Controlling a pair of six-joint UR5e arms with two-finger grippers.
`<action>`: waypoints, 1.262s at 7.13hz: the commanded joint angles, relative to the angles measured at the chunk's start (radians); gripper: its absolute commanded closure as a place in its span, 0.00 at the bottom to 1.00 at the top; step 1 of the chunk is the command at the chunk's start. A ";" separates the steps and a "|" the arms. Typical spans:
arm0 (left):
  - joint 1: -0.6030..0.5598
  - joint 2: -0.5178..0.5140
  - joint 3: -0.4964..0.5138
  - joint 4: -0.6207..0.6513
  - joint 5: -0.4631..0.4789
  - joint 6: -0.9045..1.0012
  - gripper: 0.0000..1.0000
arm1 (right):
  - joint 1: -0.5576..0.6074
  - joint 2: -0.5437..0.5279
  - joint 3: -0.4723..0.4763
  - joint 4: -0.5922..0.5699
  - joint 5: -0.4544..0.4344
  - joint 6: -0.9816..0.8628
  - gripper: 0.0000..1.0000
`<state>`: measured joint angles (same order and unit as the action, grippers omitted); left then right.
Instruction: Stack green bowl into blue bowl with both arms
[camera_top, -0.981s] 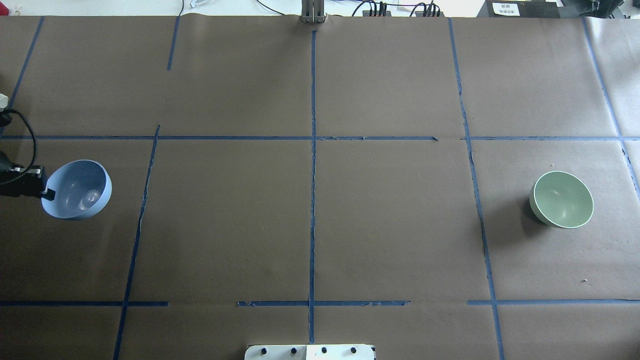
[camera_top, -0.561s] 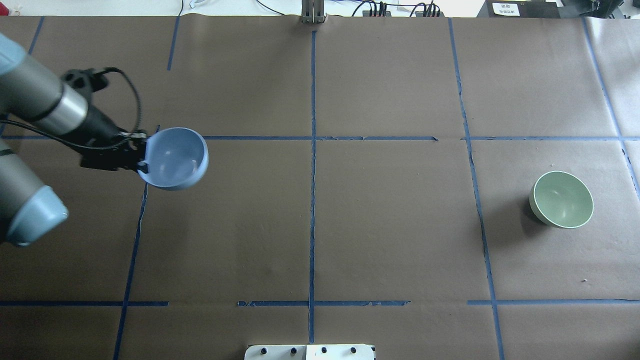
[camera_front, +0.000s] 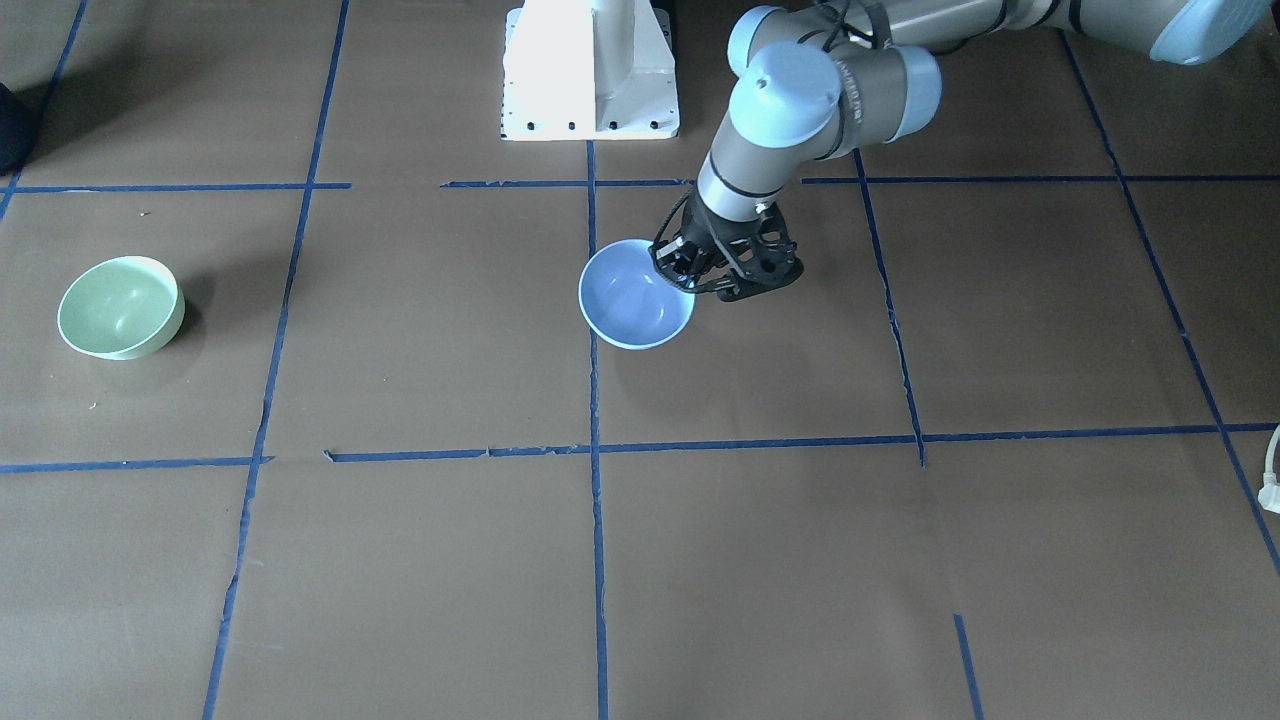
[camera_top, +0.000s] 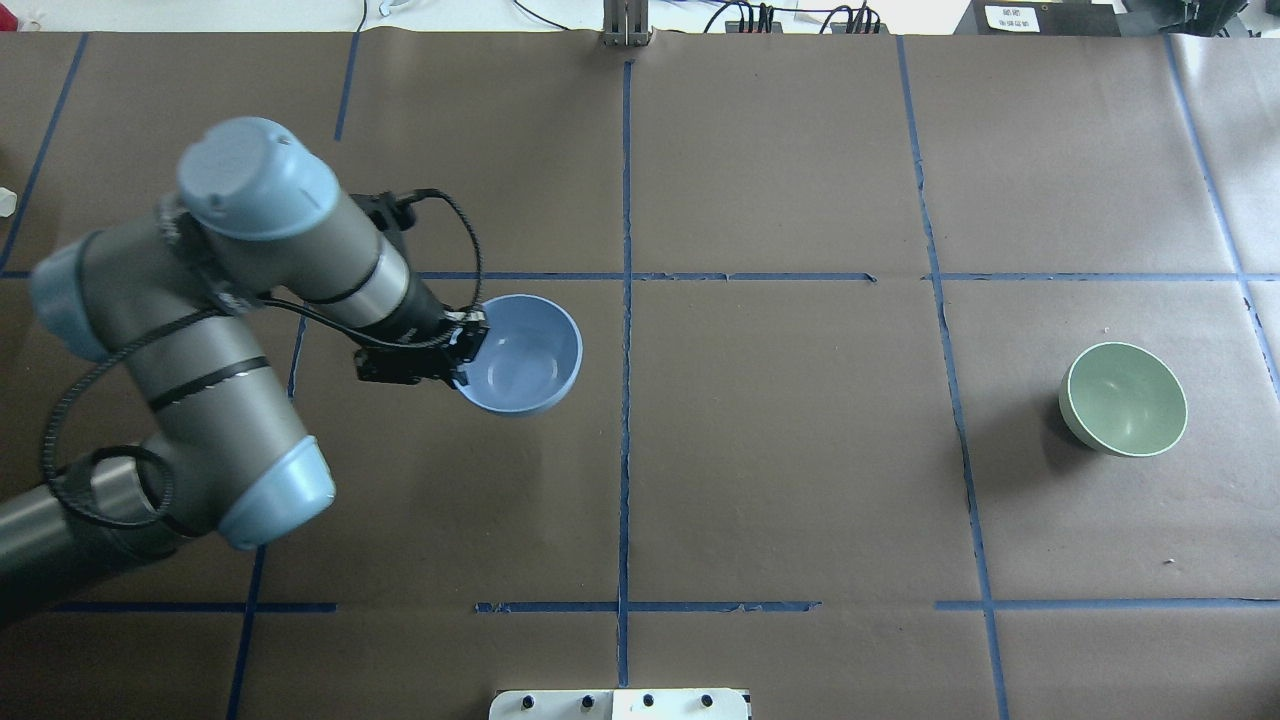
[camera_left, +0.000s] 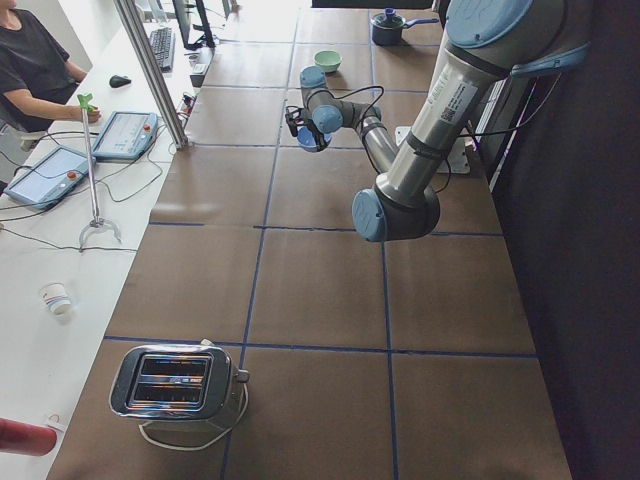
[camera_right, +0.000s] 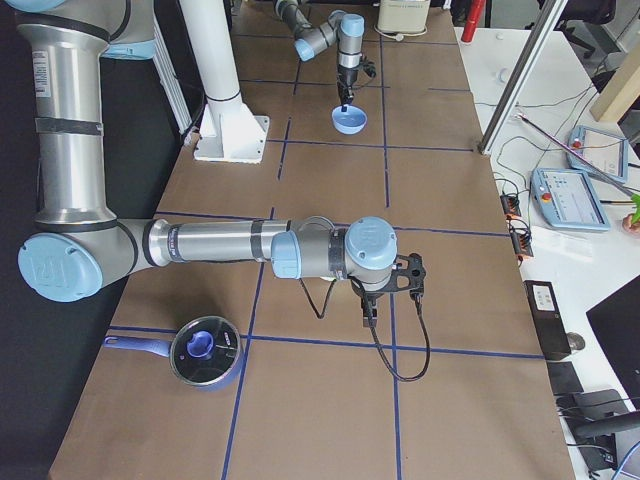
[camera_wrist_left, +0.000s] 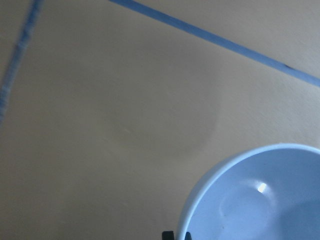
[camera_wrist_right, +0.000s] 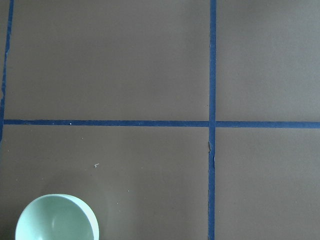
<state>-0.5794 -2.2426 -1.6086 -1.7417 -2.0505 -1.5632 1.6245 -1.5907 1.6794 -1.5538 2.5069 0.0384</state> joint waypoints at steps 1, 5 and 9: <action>0.016 -0.035 0.116 -0.108 0.020 -0.020 0.96 | 0.000 0.000 -0.001 0.000 0.001 0.000 0.00; -0.054 -0.017 -0.014 0.003 -0.061 -0.011 0.00 | -0.021 0.000 0.003 0.006 -0.006 0.050 0.00; -0.192 0.135 -0.451 0.516 -0.169 0.382 0.00 | -0.321 -0.150 -0.001 0.633 -0.118 0.672 0.00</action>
<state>-0.7355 -2.1527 -1.9372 -1.3735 -2.2163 -1.3141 1.3980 -1.6868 1.6938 -1.1335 2.4261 0.5171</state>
